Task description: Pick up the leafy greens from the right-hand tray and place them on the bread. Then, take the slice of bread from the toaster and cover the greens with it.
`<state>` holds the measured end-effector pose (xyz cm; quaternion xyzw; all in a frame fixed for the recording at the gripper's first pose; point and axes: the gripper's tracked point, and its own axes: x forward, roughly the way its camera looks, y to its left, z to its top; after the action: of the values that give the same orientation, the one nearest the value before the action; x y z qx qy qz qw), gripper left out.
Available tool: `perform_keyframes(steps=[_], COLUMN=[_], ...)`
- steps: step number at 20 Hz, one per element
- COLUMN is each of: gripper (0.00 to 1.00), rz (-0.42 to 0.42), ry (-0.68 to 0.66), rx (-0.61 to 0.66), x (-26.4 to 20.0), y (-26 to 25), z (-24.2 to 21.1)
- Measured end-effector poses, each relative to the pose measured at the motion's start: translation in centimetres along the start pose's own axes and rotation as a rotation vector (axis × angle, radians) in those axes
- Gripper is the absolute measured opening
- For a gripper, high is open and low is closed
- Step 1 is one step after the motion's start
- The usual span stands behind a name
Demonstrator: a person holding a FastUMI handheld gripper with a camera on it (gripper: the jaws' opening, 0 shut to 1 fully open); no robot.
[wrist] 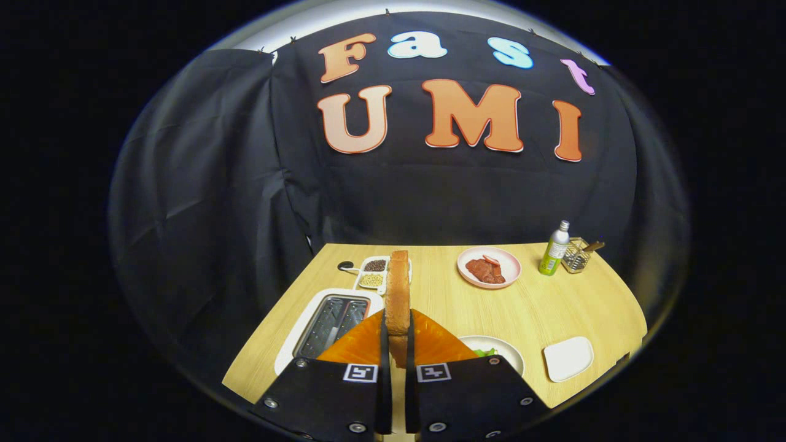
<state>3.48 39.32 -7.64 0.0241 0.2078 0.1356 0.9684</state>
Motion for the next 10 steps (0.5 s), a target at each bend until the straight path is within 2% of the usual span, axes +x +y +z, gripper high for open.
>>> perform_keyframes(steps=[5, 10], gripper=[0.09, 0.09], rz=[-0.016, 0.006], ry=[0.04, 0.09], rx=[0.029, 0.052], x=[0.4, 1.6], y=[-3.0, -4.7], z=[-3.0, -7.0])
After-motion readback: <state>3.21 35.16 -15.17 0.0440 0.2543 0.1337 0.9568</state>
